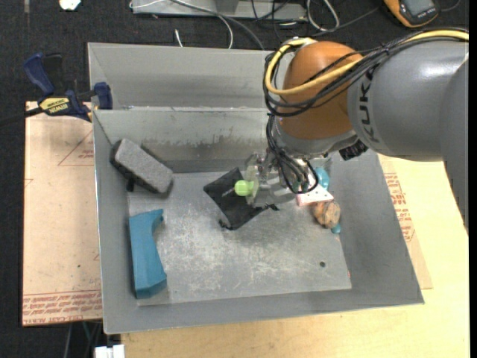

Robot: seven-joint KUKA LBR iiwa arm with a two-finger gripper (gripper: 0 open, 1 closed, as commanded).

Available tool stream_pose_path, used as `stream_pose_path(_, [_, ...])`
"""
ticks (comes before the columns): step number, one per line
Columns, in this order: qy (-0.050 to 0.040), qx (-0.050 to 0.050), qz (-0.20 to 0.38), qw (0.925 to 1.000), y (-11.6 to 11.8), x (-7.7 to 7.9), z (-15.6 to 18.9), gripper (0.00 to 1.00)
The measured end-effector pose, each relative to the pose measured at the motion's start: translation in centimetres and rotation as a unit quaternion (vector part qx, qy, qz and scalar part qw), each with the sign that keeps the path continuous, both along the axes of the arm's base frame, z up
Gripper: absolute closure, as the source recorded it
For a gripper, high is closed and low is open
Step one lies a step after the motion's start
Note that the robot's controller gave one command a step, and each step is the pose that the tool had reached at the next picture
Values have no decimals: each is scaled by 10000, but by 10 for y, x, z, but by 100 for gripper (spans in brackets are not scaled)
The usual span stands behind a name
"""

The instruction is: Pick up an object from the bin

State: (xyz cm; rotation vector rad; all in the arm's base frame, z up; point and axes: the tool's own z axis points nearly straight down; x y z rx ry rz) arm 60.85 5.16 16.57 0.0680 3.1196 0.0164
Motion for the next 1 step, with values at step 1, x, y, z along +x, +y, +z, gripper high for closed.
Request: stream_pose_path(1, [34, -1, 9, 10000, -6, 0, 42, 100])
